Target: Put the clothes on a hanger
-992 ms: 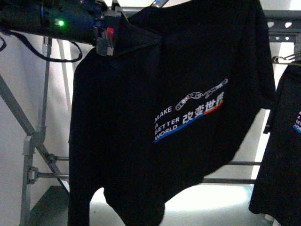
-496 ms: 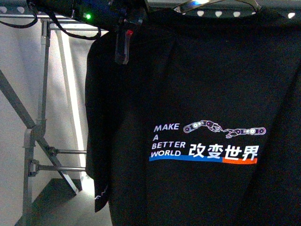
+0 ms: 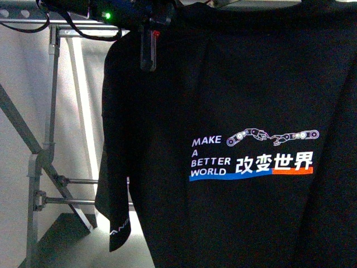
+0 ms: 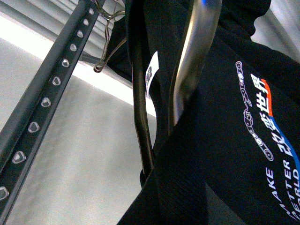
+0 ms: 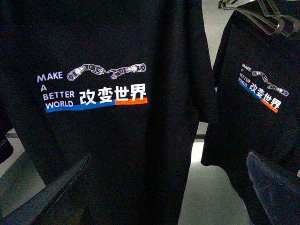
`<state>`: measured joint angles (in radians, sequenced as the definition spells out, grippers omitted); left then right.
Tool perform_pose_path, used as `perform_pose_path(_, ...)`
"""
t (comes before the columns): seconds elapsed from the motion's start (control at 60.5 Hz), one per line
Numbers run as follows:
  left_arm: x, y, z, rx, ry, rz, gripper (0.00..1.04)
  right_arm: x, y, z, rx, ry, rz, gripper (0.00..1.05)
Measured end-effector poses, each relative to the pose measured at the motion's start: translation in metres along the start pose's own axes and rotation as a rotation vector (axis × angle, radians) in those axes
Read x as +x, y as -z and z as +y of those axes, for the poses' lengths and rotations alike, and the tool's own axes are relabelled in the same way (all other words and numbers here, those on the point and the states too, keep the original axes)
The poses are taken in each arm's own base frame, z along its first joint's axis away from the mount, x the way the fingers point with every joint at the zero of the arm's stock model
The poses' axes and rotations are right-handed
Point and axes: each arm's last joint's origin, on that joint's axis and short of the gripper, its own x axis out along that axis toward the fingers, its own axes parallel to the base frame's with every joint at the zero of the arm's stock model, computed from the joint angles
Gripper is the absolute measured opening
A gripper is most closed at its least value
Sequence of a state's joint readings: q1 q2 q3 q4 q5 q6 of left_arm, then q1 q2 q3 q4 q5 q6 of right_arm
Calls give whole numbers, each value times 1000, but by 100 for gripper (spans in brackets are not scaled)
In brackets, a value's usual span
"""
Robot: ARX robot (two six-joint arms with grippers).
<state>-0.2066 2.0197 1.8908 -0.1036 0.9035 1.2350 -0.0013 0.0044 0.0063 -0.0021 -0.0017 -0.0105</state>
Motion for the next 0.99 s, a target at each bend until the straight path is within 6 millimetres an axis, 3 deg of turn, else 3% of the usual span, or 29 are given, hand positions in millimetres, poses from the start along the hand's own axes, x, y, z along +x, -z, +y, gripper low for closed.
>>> perform_pose_path(0.149, 0, 0, 0, 0, 0, 1, 4, 0, 0, 0, 0, -6, 2, 97)
perform_pose_path(0.215, 0, 0, 0, 0, -1, 3, 4, 1, -1, -2, 20, -159, 124, 97)
perform_pose_path(0.314, 1, -1, 0, 0, 0, 2, 4, 17, -32, -27, -5, -283, 105, 97)
perform_pose_path(0.413, 1, 0, -1, -1, 0, 3, 4, 42, -75, -50, -191, -321, -7, 97)
perform_pose_path(0.562, 0, 1, 0, -1, -1, 6, 4, 84, -107, -67, -380, -393, 5, 97)
perform_pose_path(0.661, 0, 0, 0, -1, -1, 6, 4, 132, -131, -77, -624, -450, -4, 97)
perform_pose_path(0.76, 1, 1, 0, -1, -1, 5, 4, 183, -173, -79, -1037, -464, -124, 97)
perform_pose_path(0.992, 1, 1, 0, -1, -1, 5, 4, 223, -200, -62, -1384, -524, -217, 97)
